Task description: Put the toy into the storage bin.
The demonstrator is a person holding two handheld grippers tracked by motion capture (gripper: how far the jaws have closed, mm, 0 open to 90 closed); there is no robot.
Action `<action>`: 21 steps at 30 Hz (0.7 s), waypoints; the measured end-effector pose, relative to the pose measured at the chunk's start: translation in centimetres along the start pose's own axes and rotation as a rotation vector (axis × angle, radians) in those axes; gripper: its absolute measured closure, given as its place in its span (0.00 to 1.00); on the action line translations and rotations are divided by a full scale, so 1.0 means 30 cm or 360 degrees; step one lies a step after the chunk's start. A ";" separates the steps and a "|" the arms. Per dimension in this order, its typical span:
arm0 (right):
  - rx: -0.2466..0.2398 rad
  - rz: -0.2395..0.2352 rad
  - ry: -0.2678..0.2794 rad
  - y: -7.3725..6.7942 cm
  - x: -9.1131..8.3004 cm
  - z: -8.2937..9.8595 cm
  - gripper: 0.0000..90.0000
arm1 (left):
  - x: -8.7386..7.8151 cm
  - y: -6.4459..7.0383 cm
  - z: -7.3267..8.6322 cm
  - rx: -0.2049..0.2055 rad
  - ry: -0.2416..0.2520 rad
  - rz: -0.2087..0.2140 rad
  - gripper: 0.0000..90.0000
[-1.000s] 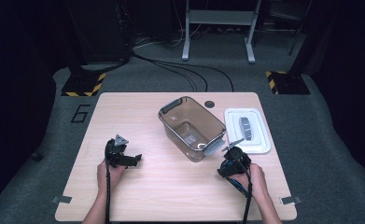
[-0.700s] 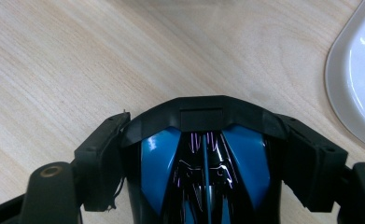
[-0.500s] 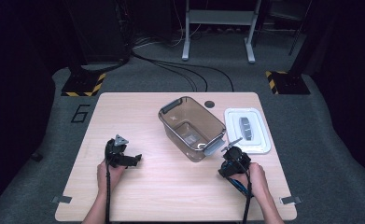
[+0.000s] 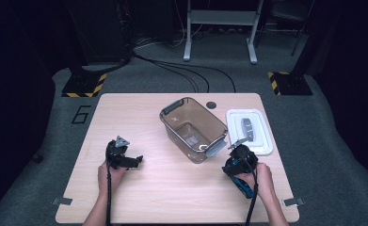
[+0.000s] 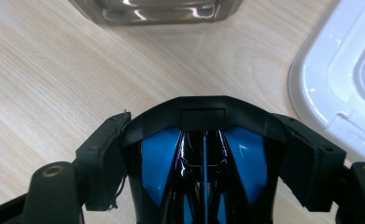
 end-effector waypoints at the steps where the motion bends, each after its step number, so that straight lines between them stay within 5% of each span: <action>1: 0.0006 -0.0003 0.0006 0.003 -0.007 -0.002 0.27 | 0.000 0.000 0.000 0.0002 0.0003 -0.0001 0.01; 21: 0.0076 0.0036 0.0122 0.060 -0.115 -0.033 0.27 | 0.000 0.000 0.000 0.0001 -0.0002 0.0000 0.01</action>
Point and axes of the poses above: each handheld gripper's, and its own axes: x roughly forward along the jaws, z roughly out of its underside, y roughly to its right, the point moved 3 cm from there along x, roughly forward along the jaws, and after that the axes turned 14 degrees about z, right-handed, at the moved point
